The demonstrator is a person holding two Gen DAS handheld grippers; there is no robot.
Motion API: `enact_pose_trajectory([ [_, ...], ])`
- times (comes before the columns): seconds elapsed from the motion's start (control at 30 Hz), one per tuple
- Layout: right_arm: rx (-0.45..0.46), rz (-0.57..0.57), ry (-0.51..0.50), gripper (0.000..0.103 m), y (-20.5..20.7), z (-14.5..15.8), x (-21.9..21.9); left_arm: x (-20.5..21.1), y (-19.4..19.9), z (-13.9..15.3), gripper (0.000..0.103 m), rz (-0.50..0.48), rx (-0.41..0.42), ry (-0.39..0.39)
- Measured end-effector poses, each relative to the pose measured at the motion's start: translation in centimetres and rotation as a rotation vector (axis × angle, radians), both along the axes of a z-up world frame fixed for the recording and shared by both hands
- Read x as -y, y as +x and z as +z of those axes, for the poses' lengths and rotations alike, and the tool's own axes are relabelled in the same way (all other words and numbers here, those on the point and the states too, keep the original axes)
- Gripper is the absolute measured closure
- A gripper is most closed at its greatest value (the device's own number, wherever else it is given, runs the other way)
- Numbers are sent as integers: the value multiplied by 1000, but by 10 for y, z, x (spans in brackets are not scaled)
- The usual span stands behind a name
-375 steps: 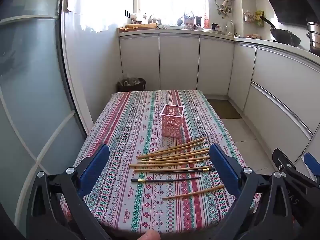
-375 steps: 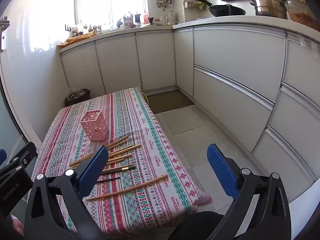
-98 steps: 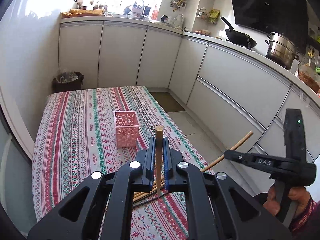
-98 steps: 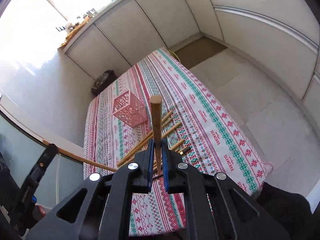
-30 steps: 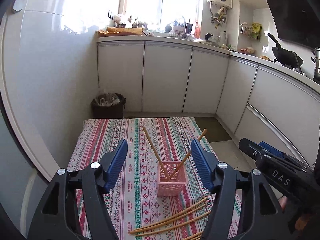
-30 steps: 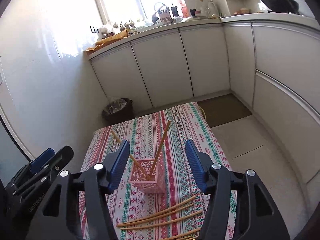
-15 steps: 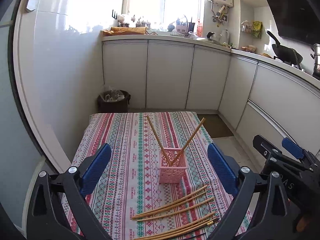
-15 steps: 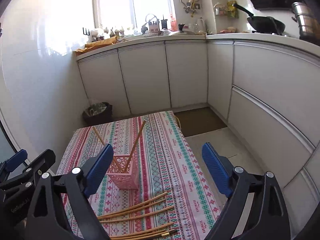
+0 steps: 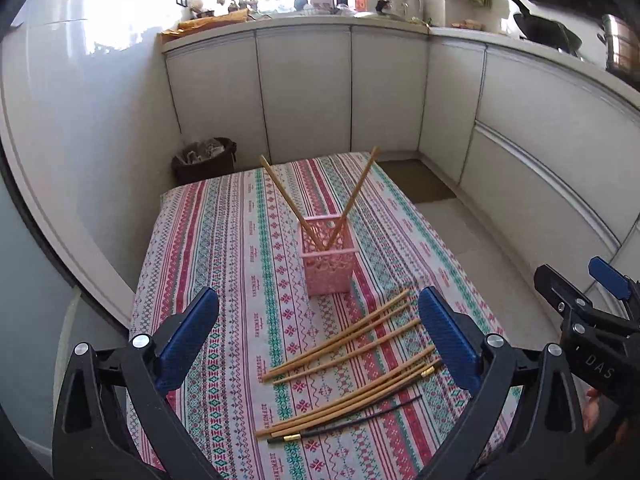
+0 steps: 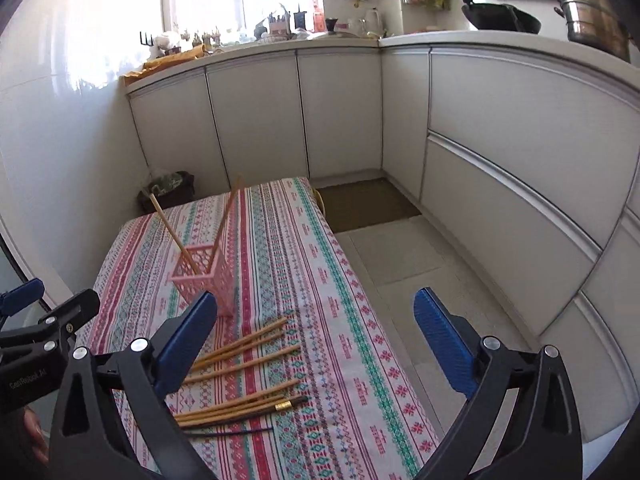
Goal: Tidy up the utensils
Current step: 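Move the left gripper back down and close on another chopstick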
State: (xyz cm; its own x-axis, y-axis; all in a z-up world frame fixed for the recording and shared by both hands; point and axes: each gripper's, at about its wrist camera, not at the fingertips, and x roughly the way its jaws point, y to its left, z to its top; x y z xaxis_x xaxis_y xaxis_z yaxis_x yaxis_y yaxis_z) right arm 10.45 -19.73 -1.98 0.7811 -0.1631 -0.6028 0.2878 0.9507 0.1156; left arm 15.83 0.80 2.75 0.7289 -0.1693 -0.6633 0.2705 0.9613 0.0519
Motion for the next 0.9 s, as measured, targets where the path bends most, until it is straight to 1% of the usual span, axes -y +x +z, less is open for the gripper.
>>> enact_pose_trajectory([
  [0.1, -46, -15, 50, 7, -15, -25, 11, 8, -4, -10, 7, -15, -1, 53],
  [0.2, -73, -25, 73, 7, -26, -41, 17, 14, -6, -18, 7, -26, -17, 66],
  [0.33, -104, -27, 71, 7, -31, -55, 22, 22, -8, -31, 7, -46, -55, 112],
  [0.5, -130, -41, 108, 7, -33, -69, 29, 33, -12, -54, 7, -73, -110, 173],
  [0.6, -159, -39, 130, 7, -31, -80, 33, 40, -10, -72, 7, -113, -174, 212],
  [0.67, -179, -37, 141, 7, -30, -87, 35, 45, -7, -86, 7, -158, -234, 218],
  [0.77, -211, -41, 168, 7, -31, -99, 43, 50, 6, -105, 7, -234, -345, 192],
  [0.8, -225, -47, 186, 7, -31, -103, 47, 51, 12, -109, 7, -249, -371, 184],
  [0.9, -268, -69, 259, 7, -29, -115, 59, 59, 35, -123, 7, -308, -487, 155],
])
